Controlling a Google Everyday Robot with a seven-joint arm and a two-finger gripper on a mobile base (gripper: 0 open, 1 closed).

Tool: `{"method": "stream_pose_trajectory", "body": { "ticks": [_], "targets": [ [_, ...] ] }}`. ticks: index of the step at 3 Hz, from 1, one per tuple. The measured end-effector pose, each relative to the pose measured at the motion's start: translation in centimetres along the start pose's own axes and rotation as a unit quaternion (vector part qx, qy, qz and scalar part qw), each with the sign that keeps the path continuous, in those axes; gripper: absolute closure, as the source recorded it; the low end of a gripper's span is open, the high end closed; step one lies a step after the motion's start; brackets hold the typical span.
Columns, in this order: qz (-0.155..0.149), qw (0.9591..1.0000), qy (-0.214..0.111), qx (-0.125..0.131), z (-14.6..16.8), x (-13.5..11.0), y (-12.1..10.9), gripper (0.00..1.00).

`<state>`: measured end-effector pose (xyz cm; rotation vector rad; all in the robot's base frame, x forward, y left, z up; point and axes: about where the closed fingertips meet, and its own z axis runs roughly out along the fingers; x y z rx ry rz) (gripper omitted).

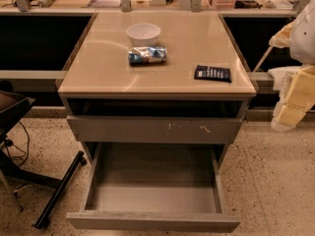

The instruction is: Close middle drawer

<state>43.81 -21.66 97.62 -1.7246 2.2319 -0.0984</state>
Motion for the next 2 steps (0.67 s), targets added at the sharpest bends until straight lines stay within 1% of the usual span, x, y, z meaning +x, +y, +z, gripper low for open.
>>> {"method": "stream_pose_trajectory", "body": {
  "ticks": [1,2],
  "targets": [
    [0.006,1.0000,-0.004,0.005,0.5,0.2,0.5,0.00],
    [0.016,0.9996,0.000,0.023,2.6,0.8,2.0,0.00]
  ]
}}
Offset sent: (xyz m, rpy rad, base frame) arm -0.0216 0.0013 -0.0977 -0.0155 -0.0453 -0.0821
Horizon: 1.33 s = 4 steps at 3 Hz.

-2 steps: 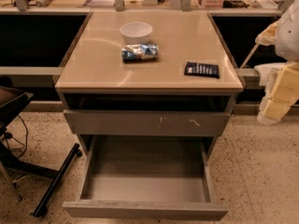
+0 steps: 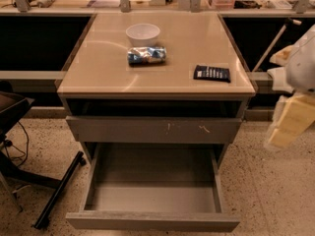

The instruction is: Close middle drawer

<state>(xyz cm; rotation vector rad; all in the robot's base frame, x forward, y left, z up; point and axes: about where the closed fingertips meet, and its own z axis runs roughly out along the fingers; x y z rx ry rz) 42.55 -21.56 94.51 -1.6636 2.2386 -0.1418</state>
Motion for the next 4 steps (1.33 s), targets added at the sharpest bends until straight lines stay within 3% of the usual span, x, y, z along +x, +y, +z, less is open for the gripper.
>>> {"method": "stream_pose_trajectory", "body": {
  "ticks": [2,3,4],
  "targets": [
    [0.018,0.9994,0.025,-0.014,7.1,2.8,4.6,0.00],
    [0.018,0.9994,0.025,-0.014,7.2,2.8,4.6,0.00],
    [0.027,0.9993,0.004,-0.024,9.9,3.2,7.1,0.00]
  ]
}}
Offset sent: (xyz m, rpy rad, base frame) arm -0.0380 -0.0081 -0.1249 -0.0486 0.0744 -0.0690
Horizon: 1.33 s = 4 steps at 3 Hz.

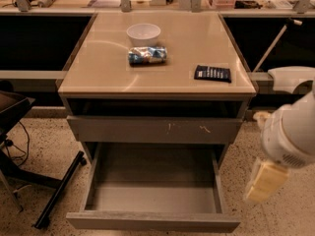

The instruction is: Close middle drawer

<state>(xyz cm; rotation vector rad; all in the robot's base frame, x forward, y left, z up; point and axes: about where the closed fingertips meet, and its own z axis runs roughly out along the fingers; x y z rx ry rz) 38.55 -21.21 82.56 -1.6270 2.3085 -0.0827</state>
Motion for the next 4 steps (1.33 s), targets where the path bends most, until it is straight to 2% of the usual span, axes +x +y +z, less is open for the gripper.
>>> {"method": "stream_pose_trajectory", "body": {
  "ticks": [1,2,3,4],
  "targets": [
    [0.017,0.9980,-0.055,-0.027,5.4,-0.3,5.5,0.00],
    [0.025,0.9941,-0.087,-0.060,12.1,-0.1,11.1,0.00],
    [0.040,0.9917,-0.103,-0.066,17.9,0.7,14.1,0.00],
    [0.039,0.9921,-0.099,-0.066,18.3,0.8,14.5,0.00]
  ]
}}
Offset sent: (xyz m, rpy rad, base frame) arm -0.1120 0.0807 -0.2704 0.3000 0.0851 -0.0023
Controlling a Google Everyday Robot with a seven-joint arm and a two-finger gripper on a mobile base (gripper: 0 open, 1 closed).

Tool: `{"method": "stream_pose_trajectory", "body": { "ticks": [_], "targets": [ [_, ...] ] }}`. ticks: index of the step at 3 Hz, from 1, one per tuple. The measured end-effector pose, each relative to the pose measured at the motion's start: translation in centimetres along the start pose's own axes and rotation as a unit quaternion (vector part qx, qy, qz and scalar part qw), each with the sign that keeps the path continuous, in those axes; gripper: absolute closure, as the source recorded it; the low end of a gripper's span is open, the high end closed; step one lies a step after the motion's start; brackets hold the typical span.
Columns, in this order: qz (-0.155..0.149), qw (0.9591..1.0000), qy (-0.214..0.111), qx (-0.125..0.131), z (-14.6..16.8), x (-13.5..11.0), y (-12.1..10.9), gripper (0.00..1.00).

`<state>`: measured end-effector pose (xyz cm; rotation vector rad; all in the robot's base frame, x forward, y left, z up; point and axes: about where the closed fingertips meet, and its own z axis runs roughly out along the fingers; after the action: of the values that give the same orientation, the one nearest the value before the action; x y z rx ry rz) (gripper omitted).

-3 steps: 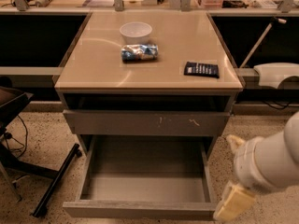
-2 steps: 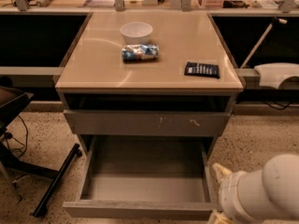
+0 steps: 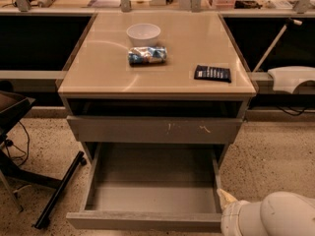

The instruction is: Close middle drawer

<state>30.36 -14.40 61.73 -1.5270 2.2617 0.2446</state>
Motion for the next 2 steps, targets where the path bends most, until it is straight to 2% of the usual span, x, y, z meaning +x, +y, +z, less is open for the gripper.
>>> {"method": "stream_pose_trajectory", "body": {
  "ticks": [1,2],
  "targets": [
    [0.013,0.9992,-0.010,-0.035,4.5,1.7,3.2,0.00],
    [0.032,0.9949,-0.025,-0.093,11.2,3.9,8.0,0.00]
  ]
}}
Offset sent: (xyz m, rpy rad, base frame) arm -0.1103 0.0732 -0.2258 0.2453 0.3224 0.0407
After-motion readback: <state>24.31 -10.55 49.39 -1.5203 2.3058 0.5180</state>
